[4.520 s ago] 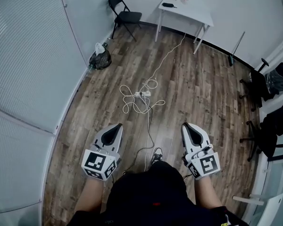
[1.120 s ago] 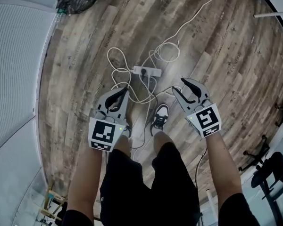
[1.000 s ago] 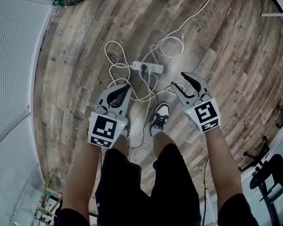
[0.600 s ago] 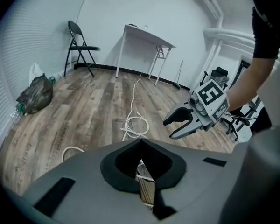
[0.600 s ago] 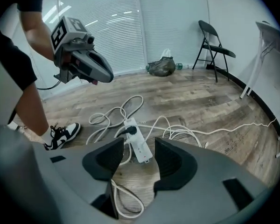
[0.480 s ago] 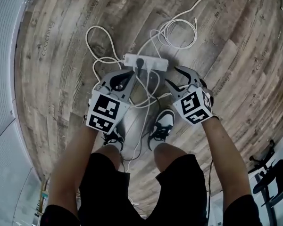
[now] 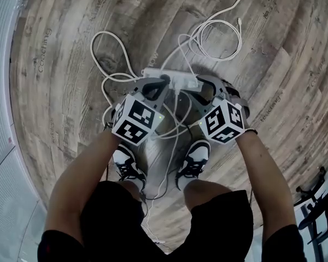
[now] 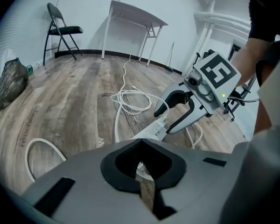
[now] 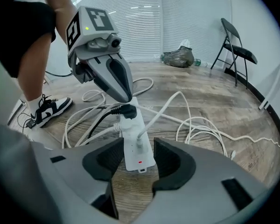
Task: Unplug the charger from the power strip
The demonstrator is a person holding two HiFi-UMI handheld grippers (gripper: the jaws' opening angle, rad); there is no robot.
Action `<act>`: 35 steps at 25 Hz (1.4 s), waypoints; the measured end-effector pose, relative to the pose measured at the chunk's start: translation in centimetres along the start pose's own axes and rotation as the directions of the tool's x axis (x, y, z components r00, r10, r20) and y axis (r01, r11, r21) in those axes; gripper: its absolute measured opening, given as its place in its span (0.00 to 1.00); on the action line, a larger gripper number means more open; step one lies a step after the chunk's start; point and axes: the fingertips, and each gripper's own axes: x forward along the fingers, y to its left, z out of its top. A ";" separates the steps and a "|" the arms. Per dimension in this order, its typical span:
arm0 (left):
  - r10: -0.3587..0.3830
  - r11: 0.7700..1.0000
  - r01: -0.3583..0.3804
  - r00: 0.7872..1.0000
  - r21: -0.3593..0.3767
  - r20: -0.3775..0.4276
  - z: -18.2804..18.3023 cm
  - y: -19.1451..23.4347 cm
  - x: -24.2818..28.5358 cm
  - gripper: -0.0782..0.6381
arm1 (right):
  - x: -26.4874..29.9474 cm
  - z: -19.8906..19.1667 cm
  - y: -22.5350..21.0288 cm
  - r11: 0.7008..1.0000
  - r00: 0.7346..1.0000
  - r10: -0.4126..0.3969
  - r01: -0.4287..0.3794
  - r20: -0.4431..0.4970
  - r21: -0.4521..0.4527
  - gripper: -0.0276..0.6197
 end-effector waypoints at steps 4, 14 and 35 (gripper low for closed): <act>-0.033 0.999 0.033 0.999 -0.024 -0.016 -1.0 0.2 1.0 0.13 | 1.1 0.1 -0.2 1.000 1.000 0.019 -0.019 -0.003 -0.011 0.36; -0.020 0.999 0.018 0.999 -0.046 -0.042 -1.1 0.3 1.1 0.13 | -0.8 2.6 0.0 0.998 0.999 -0.012 0.015 0.044 -0.064 0.21; 0.221 0.970 -0.177 0.926 -0.166 0.305 16.8 -5.8 -35.5 0.13 | -36.9 20.3 0.5 0.705 0.836 -0.401 0.020 0.374 0.709 0.21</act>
